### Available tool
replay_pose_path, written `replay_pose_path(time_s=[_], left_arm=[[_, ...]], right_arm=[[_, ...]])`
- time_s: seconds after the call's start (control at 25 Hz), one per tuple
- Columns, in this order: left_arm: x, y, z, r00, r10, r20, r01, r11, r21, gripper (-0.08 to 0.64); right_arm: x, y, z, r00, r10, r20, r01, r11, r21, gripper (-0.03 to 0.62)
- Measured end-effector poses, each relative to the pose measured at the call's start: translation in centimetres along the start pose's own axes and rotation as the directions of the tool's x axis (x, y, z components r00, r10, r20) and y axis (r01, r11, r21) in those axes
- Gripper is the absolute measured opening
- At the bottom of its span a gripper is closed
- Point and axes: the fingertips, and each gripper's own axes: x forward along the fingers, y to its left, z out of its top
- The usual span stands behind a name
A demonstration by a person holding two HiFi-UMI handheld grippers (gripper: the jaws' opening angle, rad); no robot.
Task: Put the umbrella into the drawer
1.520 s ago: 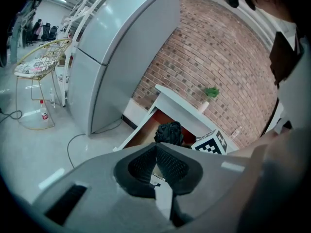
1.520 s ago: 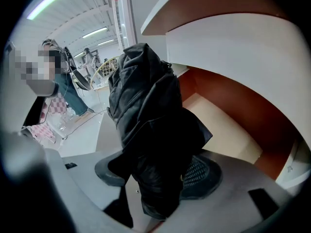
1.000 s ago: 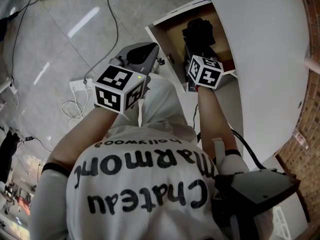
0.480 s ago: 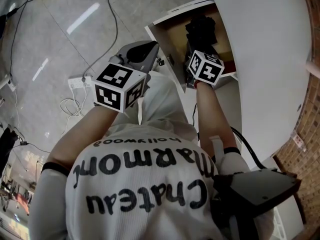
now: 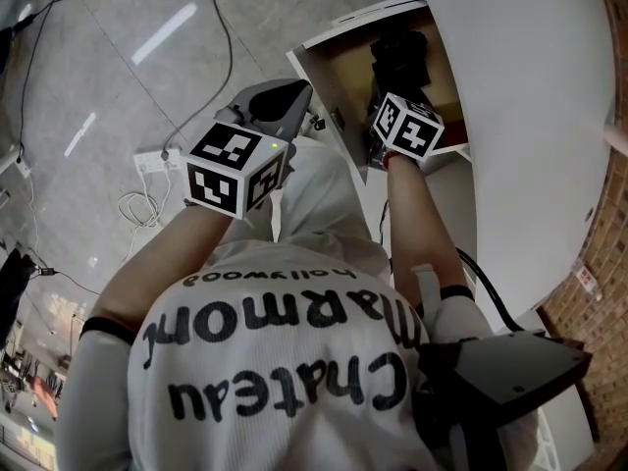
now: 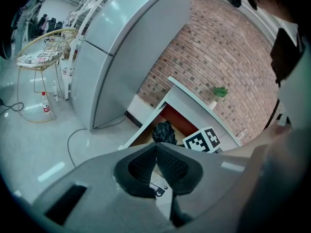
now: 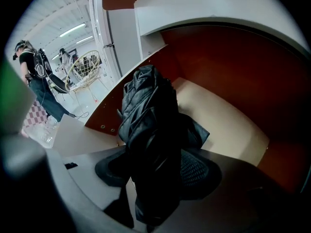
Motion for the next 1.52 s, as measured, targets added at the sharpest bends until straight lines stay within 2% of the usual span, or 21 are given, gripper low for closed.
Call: replay_pose_path(time_s=[0.48, 0.92, 1.2, 1.52], left_arm=[[0.4, 0.7, -0.5, 1.000, 0.003, -0.016, -0.003, 1.000, 0.010, 0.015], [0.8, 1.4, -0.4, 1.000, 0.013, -0.018, -0.013, 1.000, -0.004, 0.015], [-0.1, 0.9, -0.7, 0.998, 0.023, -0.051, -0.026, 0.998, -0.057, 0.015], [-0.9, 1.2, -0.9, 0.996, 0.050, -0.074, -0.056, 0.995, -0.088, 0.015]], right_arm=[[1.0, -0.7, -0.1, 0.999, -0.036, 0.022, 0.035, 0.999, 0.014, 0.258], [1.2, -0.9, 0.1, 0.997, -0.025, 0.068, 0.023, 0.999, 0.039, 0.259], [1.4, -1.1, -0.7, 0.999, 0.023, -0.034, -0.020, 0.996, 0.085, 0.273], [1.4, -0.6, -0.1, 1.000, 0.002, -0.024, -0.001, 0.999, 0.053, 0.279]])
